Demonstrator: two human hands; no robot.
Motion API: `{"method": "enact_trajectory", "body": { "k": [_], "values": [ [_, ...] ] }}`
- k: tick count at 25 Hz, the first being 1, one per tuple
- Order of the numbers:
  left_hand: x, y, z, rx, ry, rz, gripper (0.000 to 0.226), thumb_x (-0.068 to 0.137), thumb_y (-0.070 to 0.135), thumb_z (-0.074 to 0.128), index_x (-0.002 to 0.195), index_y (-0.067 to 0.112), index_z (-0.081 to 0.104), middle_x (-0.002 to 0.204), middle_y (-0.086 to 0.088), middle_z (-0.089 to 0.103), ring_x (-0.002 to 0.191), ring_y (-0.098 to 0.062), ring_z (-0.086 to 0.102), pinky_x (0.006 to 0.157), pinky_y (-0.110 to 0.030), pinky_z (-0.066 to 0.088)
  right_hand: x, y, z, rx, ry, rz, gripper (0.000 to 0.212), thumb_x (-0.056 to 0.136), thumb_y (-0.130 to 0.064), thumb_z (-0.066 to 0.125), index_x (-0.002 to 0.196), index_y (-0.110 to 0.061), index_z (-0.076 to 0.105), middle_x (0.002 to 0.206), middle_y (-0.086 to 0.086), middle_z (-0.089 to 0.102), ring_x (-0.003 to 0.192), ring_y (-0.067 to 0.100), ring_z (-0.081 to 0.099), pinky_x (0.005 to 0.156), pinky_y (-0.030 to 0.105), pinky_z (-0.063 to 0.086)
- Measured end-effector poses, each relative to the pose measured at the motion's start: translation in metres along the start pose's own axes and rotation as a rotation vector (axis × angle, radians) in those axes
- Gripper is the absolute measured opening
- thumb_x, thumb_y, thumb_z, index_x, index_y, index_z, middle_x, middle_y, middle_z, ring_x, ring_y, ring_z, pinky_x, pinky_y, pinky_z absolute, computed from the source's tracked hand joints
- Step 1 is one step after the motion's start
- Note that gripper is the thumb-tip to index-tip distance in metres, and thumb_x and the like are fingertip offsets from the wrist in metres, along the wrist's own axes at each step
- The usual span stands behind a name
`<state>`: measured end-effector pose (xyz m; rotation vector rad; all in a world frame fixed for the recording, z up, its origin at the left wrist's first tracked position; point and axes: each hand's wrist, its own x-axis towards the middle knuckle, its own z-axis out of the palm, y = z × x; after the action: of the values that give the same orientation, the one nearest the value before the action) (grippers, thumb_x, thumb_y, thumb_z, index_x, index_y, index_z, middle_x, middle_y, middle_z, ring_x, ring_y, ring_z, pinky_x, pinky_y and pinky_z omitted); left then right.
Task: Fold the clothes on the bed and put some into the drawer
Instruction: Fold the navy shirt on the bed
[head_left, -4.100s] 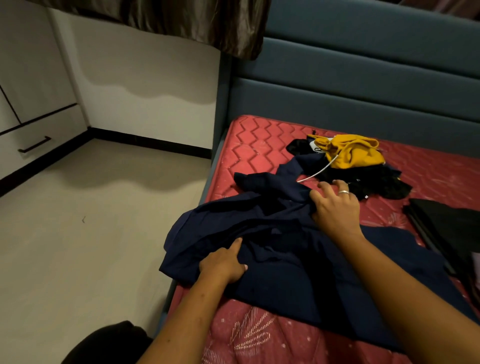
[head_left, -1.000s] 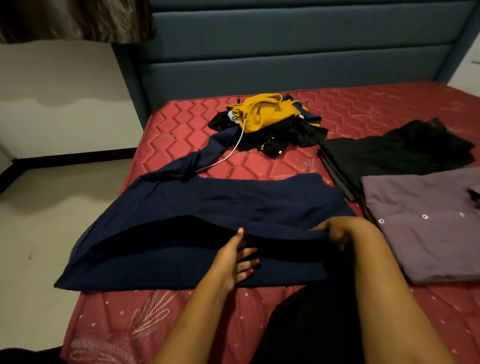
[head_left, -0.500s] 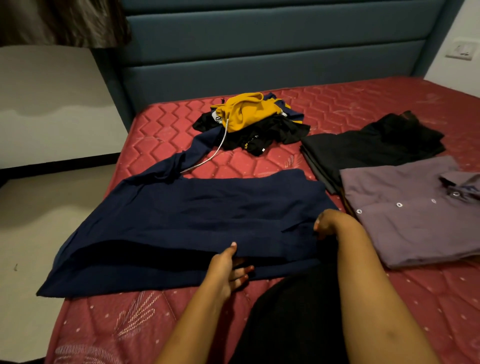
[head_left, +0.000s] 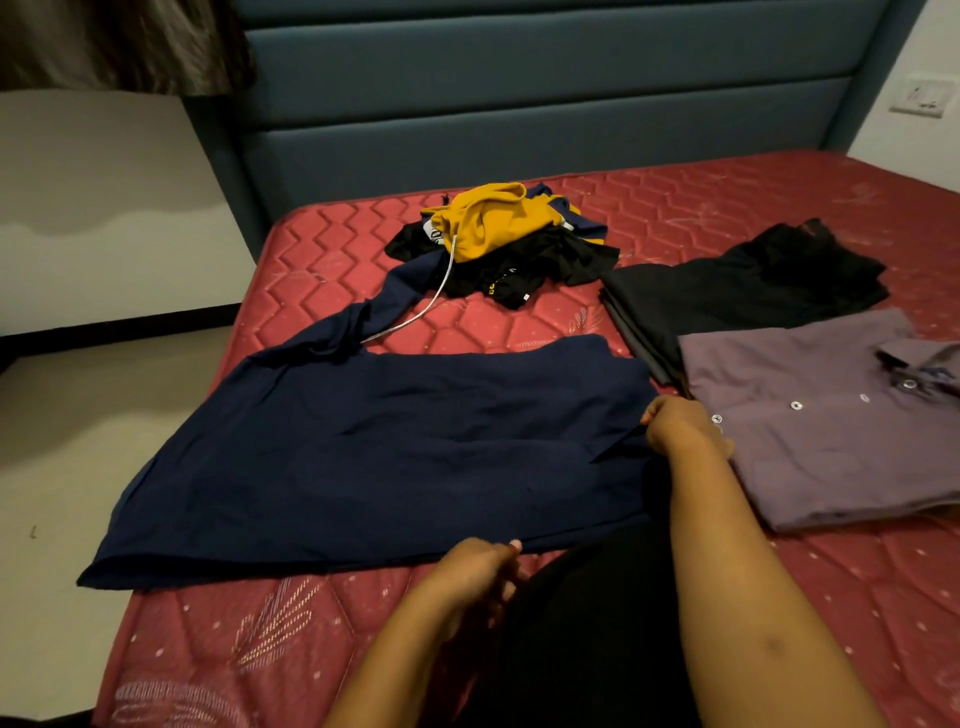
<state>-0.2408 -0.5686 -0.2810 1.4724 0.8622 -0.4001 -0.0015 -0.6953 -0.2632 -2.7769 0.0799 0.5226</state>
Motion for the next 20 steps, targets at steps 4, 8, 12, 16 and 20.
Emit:
{"method": "enact_trajectory", "body": {
  "k": [4,8,12,16,20],
  "values": [
    [0.008,0.015,-0.024,0.507,0.687,0.518,0.017,0.093,0.023,0.054,0.098,0.026,0.069,0.096,0.003,0.071,0.09,-0.017,0.065,0.076,-0.03,0.048,-0.014,-0.006,0.008,-0.071,0.053,-0.01,0.052,0.096,-0.022,0.048,0.145,-0.027,0.033,0.154,0.008,0.015,0.143,0.039,0.011,0.107,0.05,0.029],
    [0.033,-0.006,-0.037,1.067,0.655,0.498,0.058,0.096,0.043,0.047,0.149,0.037,0.024,0.158,0.004,0.022,0.147,-0.017,0.015,0.116,-0.042,0.016,-0.004,-0.005,0.01,0.071,-0.016,-0.015,0.065,0.093,-0.026,0.053,0.149,-0.031,0.019,0.155,0.012,0.011,0.138,0.043,0.021,0.107,0.053,0.029],
    [0.049,-0.04,-0.037,1.09,0.568,0.413,0.068,0.094,0.064,0.029,0.15,0.044,-0.003,0.162,0.006,-0.007,0.148,-0.017,-0.01,0.116,-0.053,-0.003,-0.003,0.001,0.004,0.084,0.24,-0.028,0.065,0.091,-0.01,0.055,0.146,-0.031,0.029,0.147,0.014,0.025,0.125,0.042,0.041,0.098,0.047,0.039],
    [0.051,-0.032,-0.049,1.086,0.53,0.409,0.079,0.086,0.073,0.037,0.15,0.046,-0.001,0.161,0.005,-0.012,0.147,-0.018,-0.017,0.114,-0.058,-0.008,-0.021,-0.028,0.017,-0.2,0.324,-0.075,0.057,0.094,-0.018,0.048,0.146,-0.033,0.028,0.155,0.007,0.016,0.139,0.04,0.02,0.111,0.055,0.019],
    [0.055,-0.024,-0.063,1.102,0.45,0.385,0.098,0.072,0.083,0.045,0.149,0.048,-0.004,0.161,0.006,-0.014,0.146,-0.017,-0.019,0.111,-0.059,-0.011,-0.048,-0.076,0.062,-0.308,0.35,-0.821,0.063,0.087,-0.013,0.054,0.146,-0.025,0.036,0.156,0.005,0.027,0.14,0.032,0.027,0.109,0.052,0.032]
  ]
}}
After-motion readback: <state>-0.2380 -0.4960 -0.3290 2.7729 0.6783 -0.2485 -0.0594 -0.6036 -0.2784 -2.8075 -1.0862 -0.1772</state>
